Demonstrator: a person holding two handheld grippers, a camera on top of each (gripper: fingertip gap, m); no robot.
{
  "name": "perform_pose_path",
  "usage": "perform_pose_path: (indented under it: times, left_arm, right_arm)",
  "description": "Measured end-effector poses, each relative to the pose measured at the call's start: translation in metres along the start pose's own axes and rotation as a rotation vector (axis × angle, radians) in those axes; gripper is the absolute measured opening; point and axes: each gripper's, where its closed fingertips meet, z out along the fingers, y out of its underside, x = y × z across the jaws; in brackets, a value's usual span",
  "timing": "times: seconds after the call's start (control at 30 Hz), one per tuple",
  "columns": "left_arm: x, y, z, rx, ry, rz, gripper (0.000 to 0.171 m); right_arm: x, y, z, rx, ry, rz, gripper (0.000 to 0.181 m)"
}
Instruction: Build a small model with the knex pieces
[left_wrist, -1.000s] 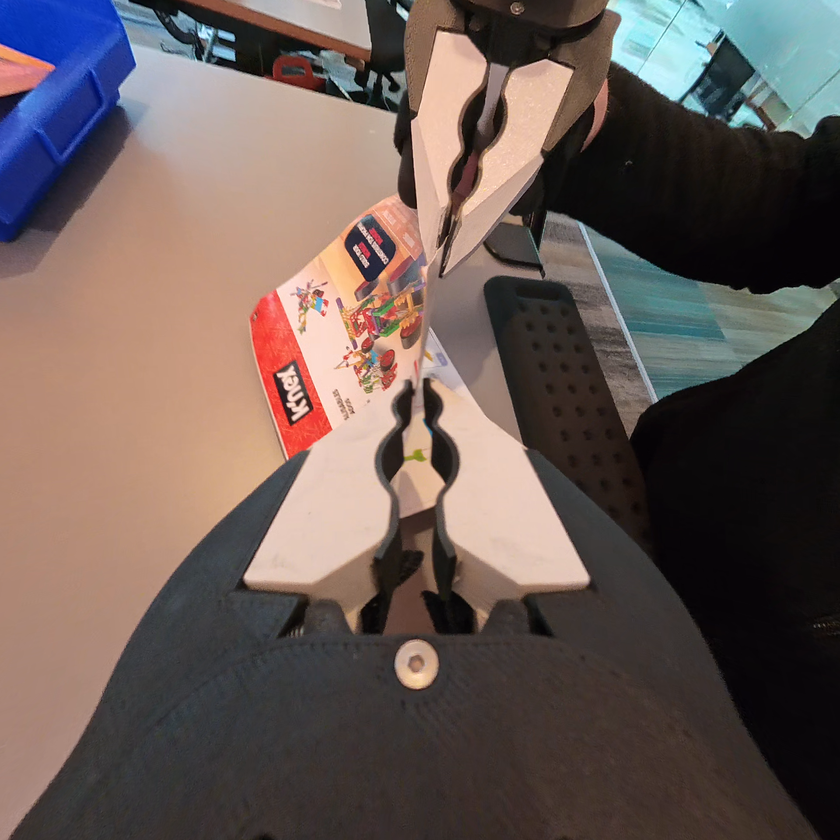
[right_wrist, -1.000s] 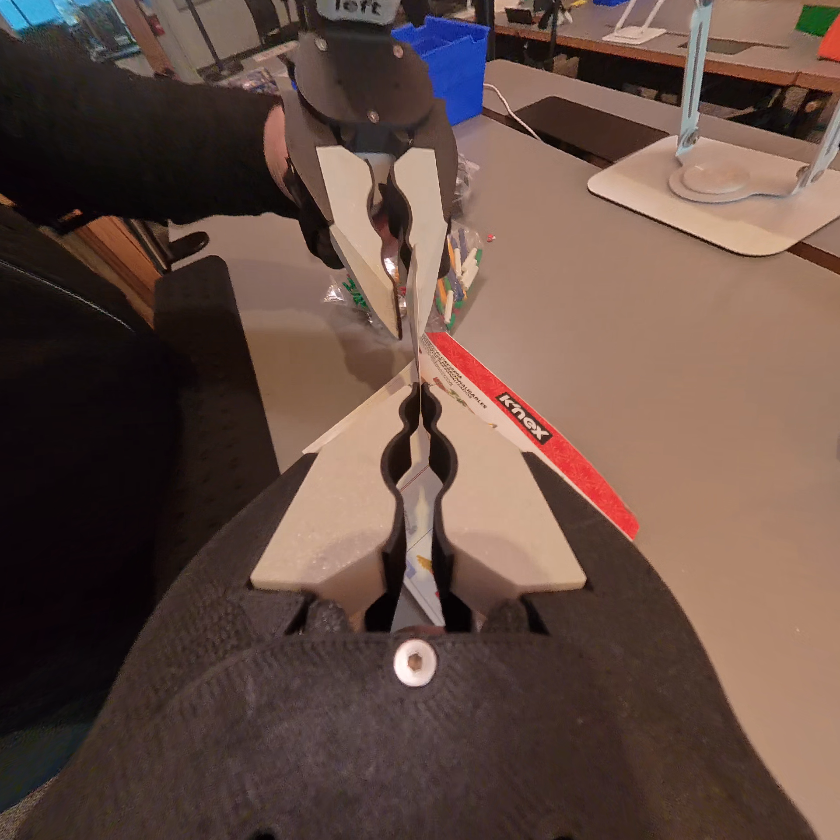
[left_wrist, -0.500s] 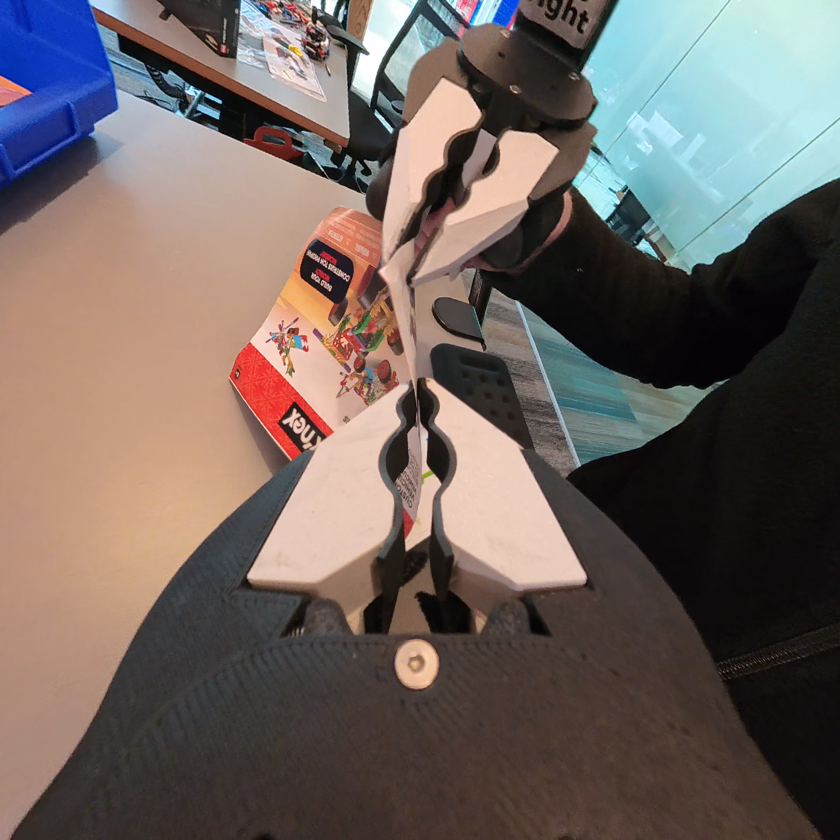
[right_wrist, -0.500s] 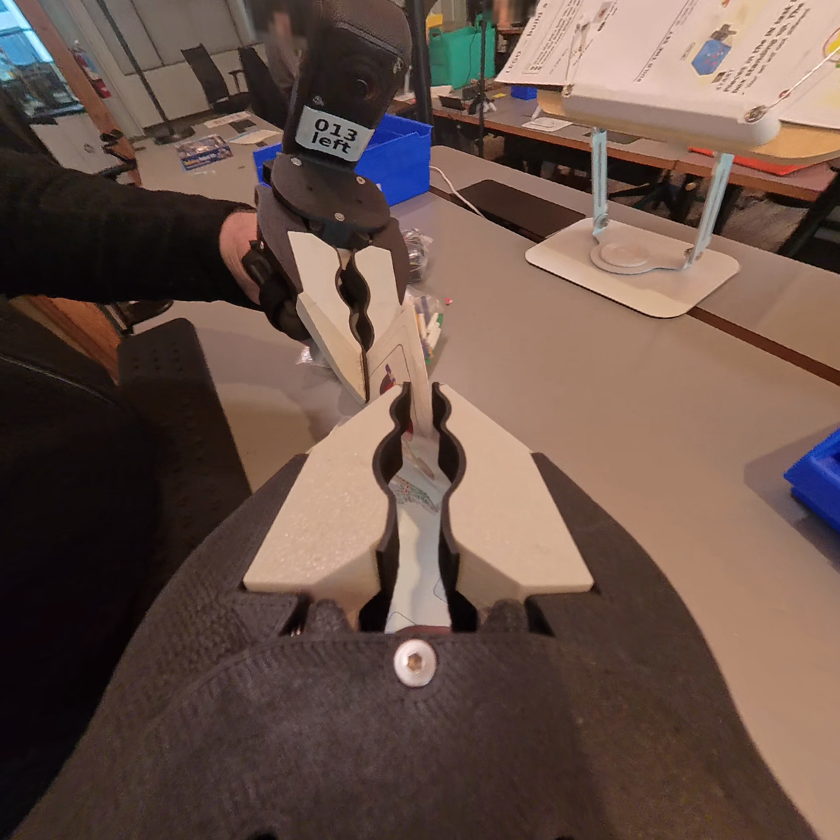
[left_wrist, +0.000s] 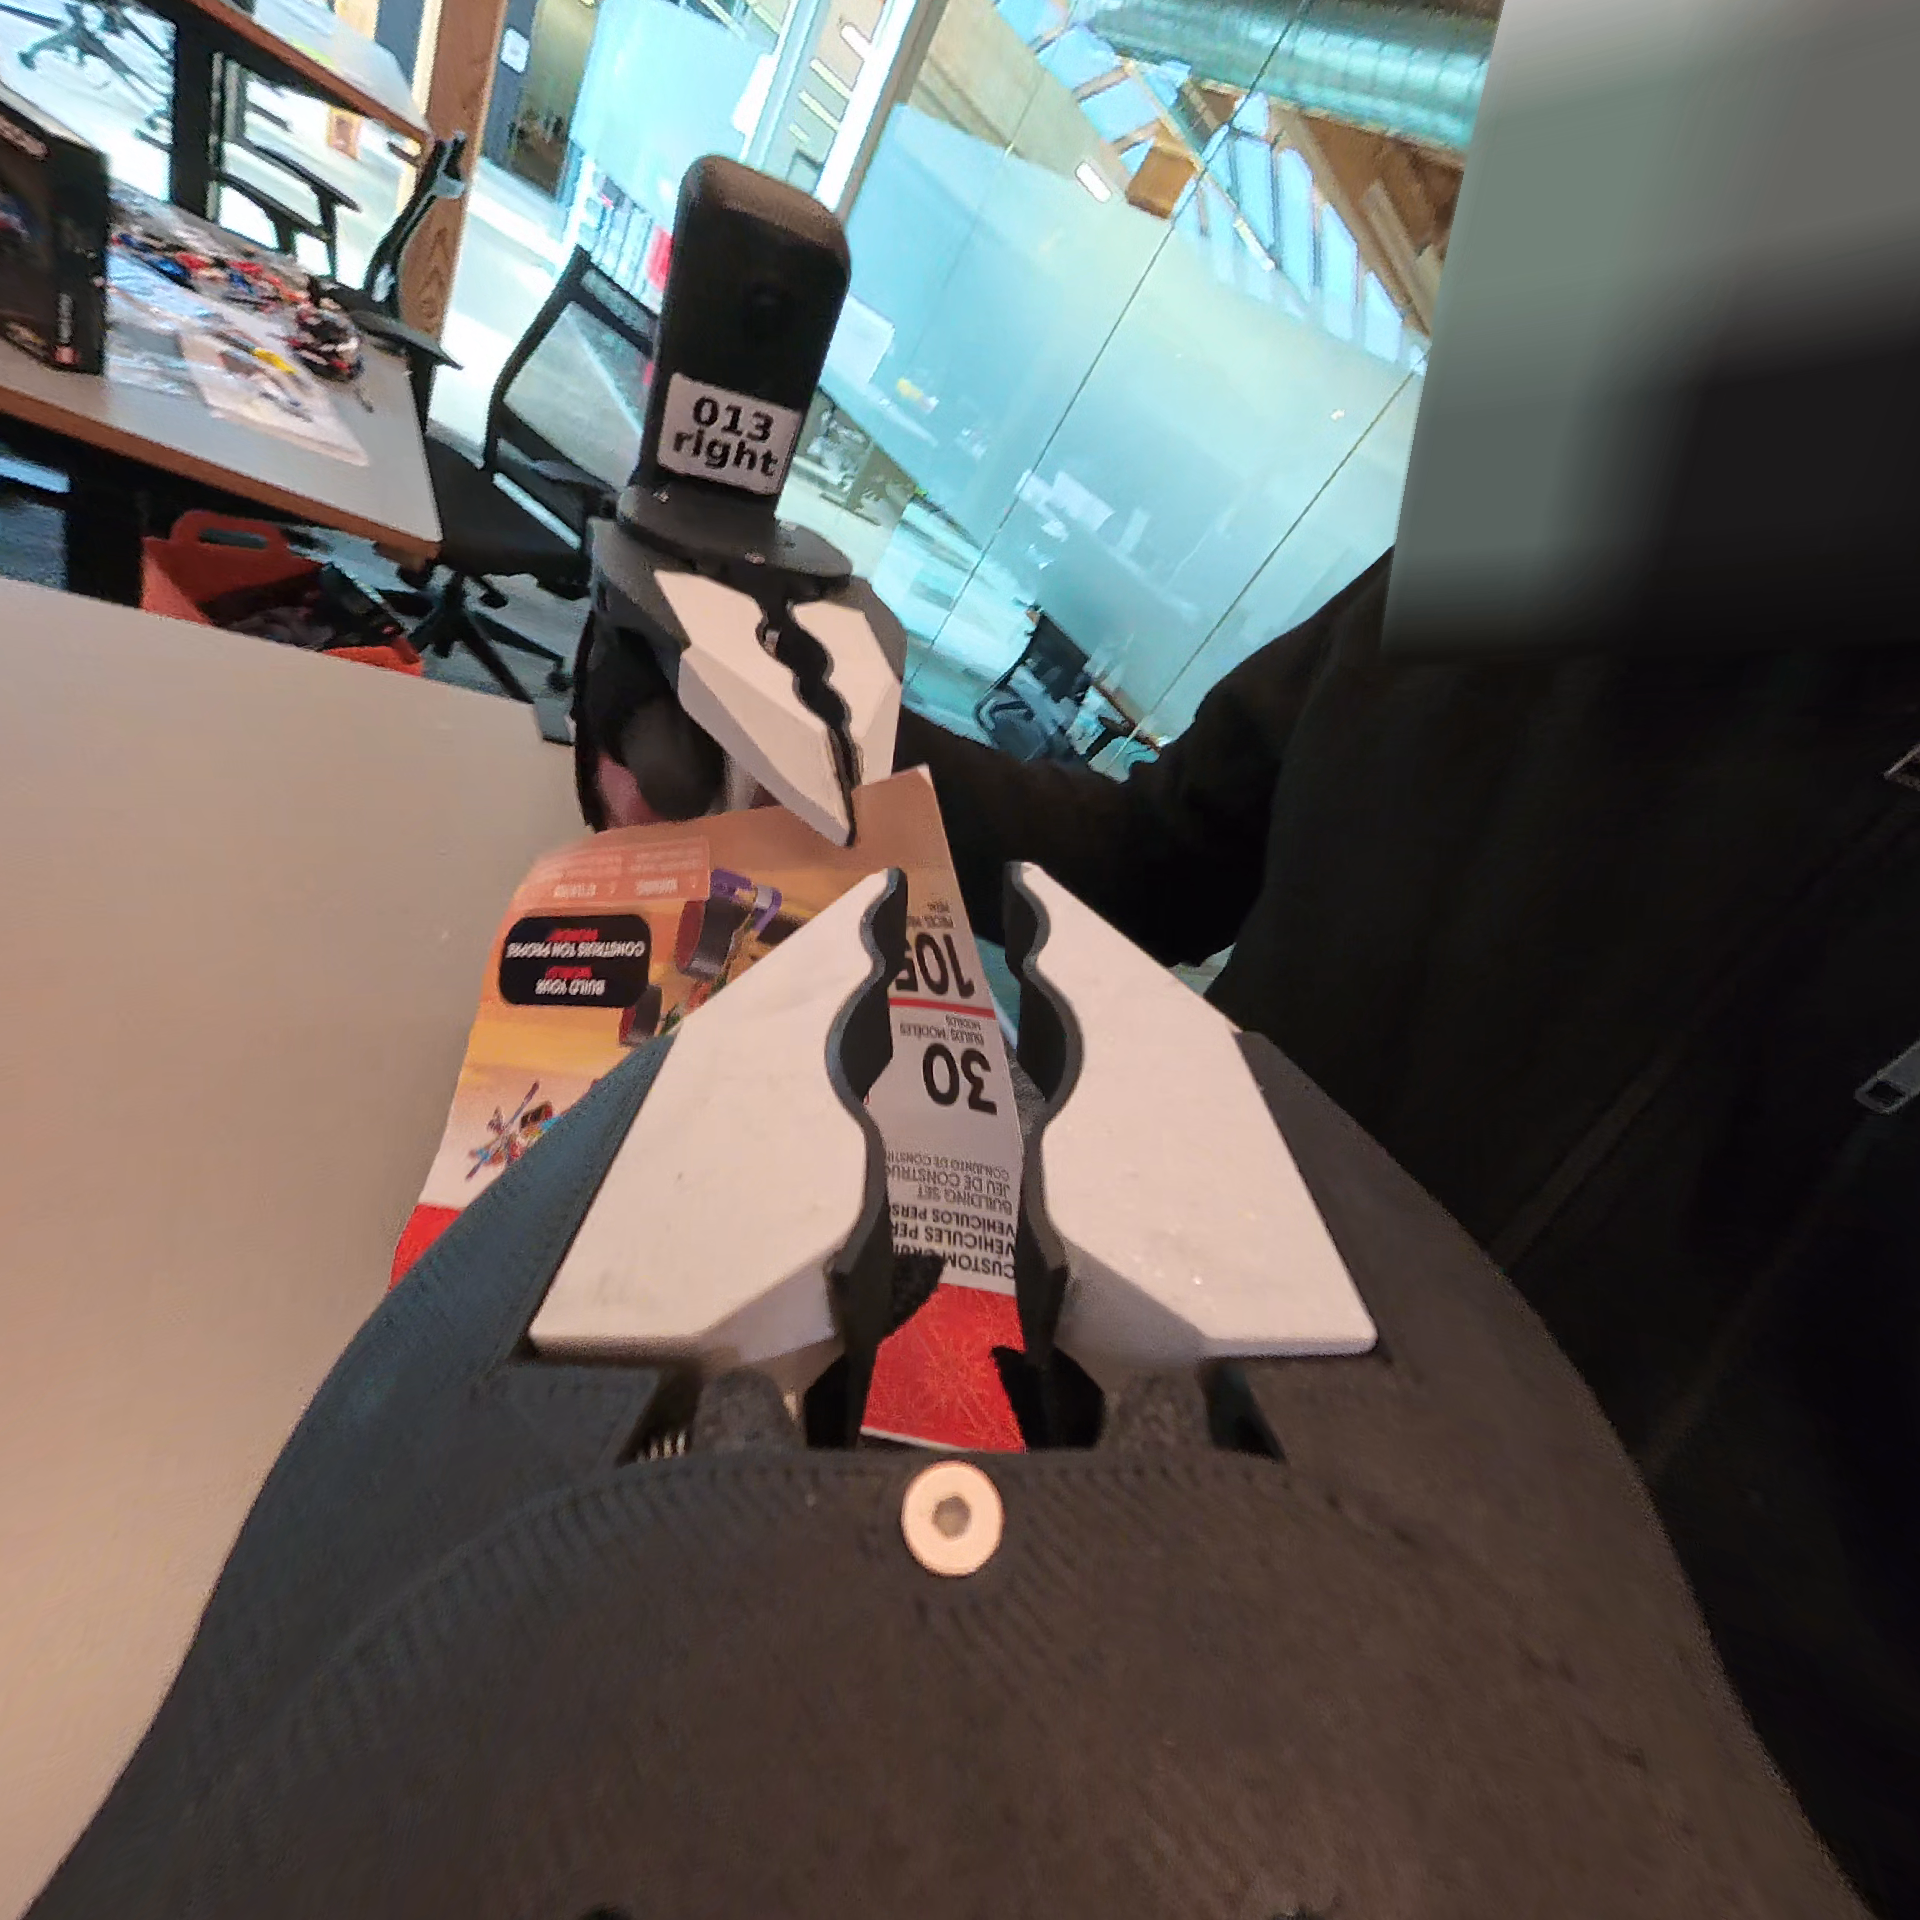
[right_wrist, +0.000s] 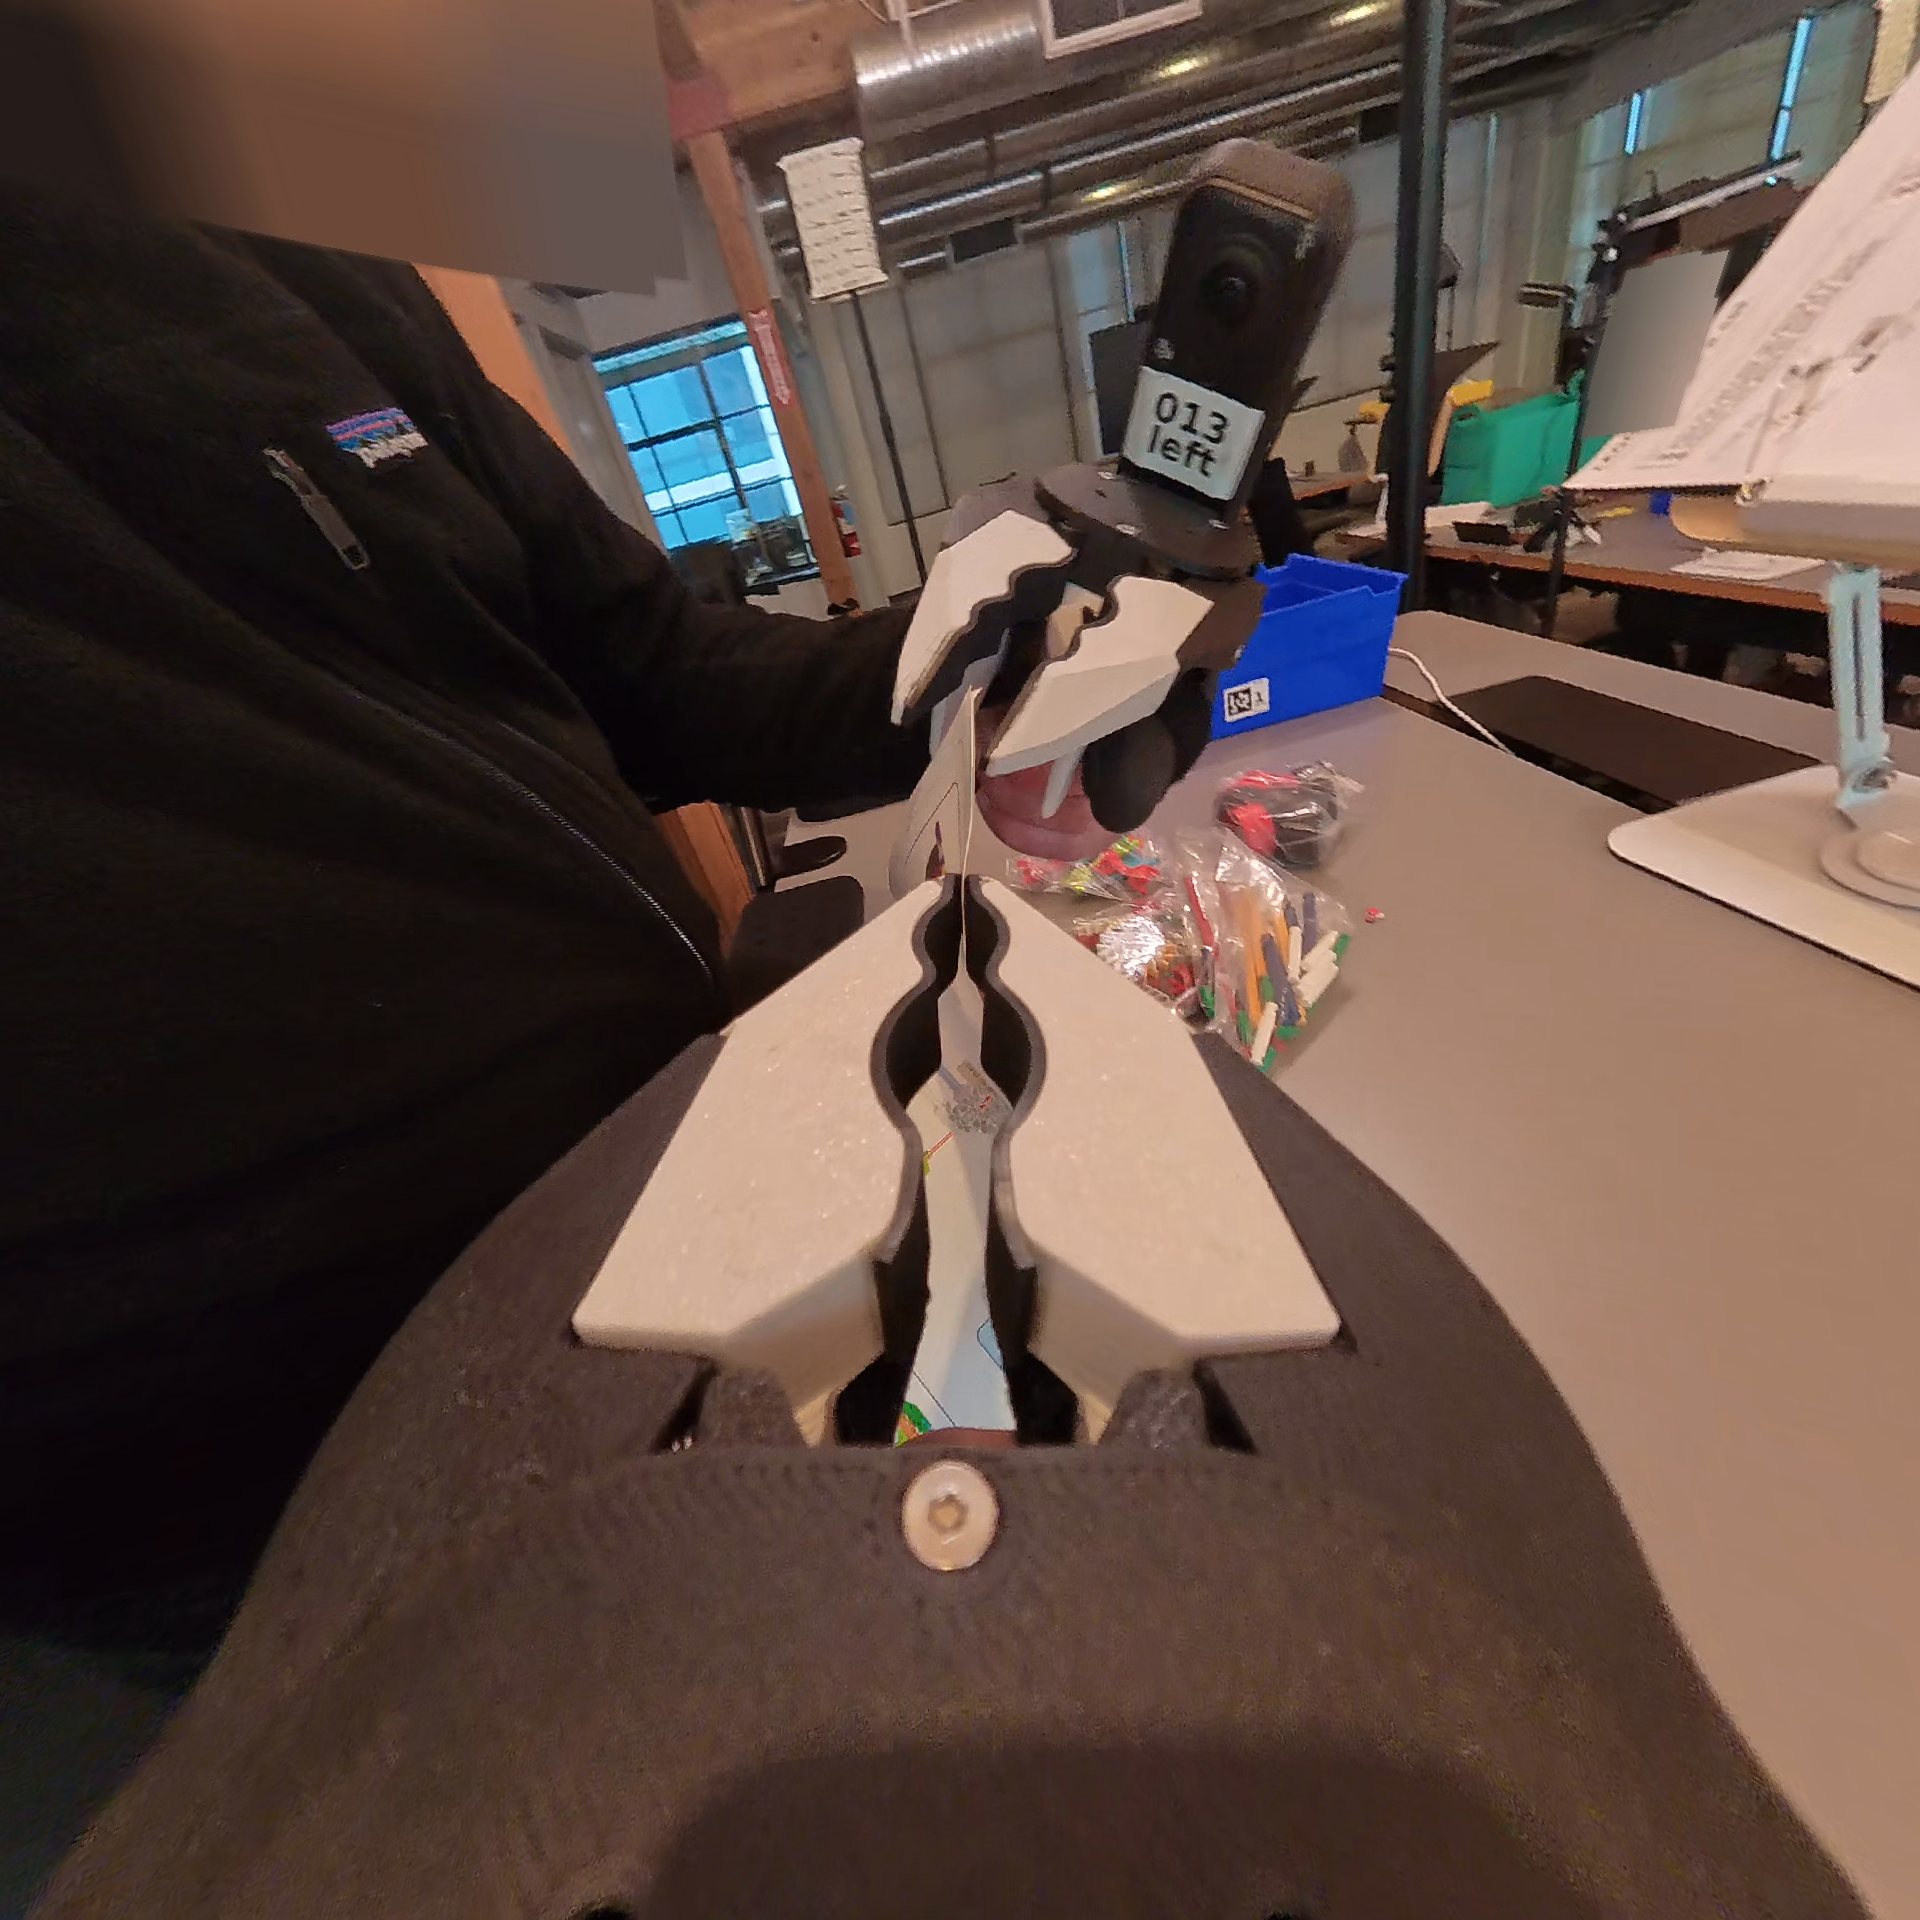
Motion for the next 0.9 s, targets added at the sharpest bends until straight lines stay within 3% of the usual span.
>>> perform_pose_path:
  times: [0.33,0.9]
  left_arm:
    - [0.004,-0.013,0.009,0.087,0.126,-0.08,0.011]
    - [-0.007,-0.018,0.009,0.154,0.169,-0.161,0.004]
  right_arm:
    - [-0.002,-0.003,0.001,0.017,-0.04,-0.014,0.0]
    - [0.004,-0.001,-0.001,0.019,-0.033,-0.014,0.0]
